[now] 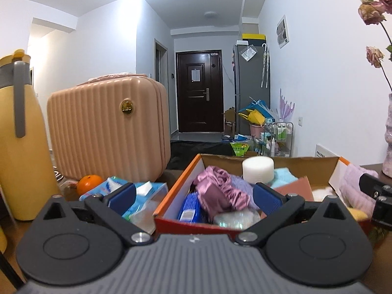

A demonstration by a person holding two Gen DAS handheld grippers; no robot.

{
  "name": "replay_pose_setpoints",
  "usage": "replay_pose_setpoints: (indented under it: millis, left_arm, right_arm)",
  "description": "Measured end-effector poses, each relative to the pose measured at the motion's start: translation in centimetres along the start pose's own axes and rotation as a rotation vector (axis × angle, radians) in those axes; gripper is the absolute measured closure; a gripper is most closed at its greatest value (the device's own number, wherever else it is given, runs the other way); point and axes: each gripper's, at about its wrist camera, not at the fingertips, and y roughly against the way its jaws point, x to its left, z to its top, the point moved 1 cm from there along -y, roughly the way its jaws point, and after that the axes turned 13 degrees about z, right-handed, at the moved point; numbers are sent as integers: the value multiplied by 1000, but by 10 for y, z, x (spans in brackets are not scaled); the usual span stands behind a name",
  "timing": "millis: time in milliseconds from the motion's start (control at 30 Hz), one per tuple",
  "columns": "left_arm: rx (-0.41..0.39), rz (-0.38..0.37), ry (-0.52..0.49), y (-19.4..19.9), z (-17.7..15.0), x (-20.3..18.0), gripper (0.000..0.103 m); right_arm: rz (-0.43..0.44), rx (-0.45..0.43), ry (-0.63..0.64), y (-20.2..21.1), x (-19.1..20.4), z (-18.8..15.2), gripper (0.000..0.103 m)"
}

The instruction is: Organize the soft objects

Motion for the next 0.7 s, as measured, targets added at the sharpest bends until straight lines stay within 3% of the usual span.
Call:
replay_pose_setpoints:
  millis: [300,700]
  left_arm:
    - [8,-3,-10,45,-14,25,0]
    - [-20,-74,-4,137,-29,58,0]
  right_arm:
    - [-1,16,-7,51,0,-8,0]
    - [32,63,-16,138,10,-19,0]
